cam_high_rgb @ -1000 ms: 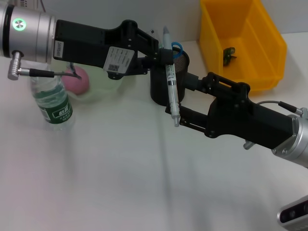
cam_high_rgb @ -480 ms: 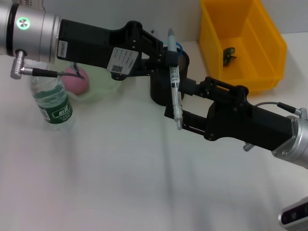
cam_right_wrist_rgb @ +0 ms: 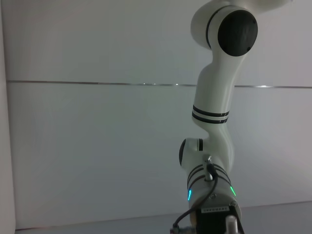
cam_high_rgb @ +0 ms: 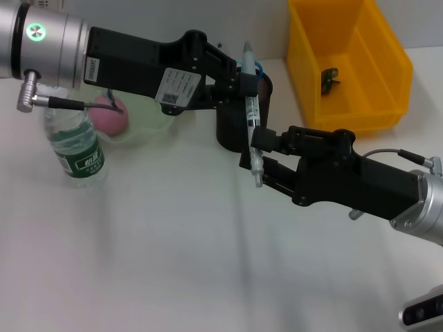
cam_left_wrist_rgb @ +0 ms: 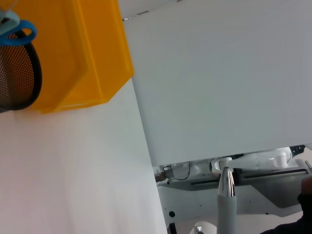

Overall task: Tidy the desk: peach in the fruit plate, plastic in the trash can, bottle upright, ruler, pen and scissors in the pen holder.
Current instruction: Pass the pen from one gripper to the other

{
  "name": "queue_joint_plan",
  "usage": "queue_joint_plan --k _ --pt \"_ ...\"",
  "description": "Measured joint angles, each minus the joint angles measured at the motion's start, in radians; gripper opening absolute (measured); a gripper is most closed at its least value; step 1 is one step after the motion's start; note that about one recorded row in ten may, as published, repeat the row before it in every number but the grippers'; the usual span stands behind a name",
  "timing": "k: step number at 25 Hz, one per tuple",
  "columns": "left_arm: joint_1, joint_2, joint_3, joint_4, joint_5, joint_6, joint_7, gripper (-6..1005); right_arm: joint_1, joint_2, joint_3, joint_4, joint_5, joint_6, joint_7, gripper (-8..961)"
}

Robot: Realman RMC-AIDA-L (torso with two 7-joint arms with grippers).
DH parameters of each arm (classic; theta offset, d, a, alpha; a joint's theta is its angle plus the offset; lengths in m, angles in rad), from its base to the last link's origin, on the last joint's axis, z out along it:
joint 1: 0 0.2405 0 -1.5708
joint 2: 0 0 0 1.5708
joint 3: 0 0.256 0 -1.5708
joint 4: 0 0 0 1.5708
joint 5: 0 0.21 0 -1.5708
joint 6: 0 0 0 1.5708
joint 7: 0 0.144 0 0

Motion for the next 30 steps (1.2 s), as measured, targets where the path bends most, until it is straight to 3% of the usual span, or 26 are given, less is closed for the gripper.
queue_joint_plan --k 24,30 --pt "-0.002 0.002 -0.007 -0.009 0.000 0.014 0.010 259 0.000 0.000 0.000 -0.007 -0.023 -0.011 -0.034 198" --pt "0.000 0.003 -0.009 -0.009 -0.002 0.015 0.006 264 0.000 0.000 0.000 -0.007 -0.023 -0.011 -0.034 197"
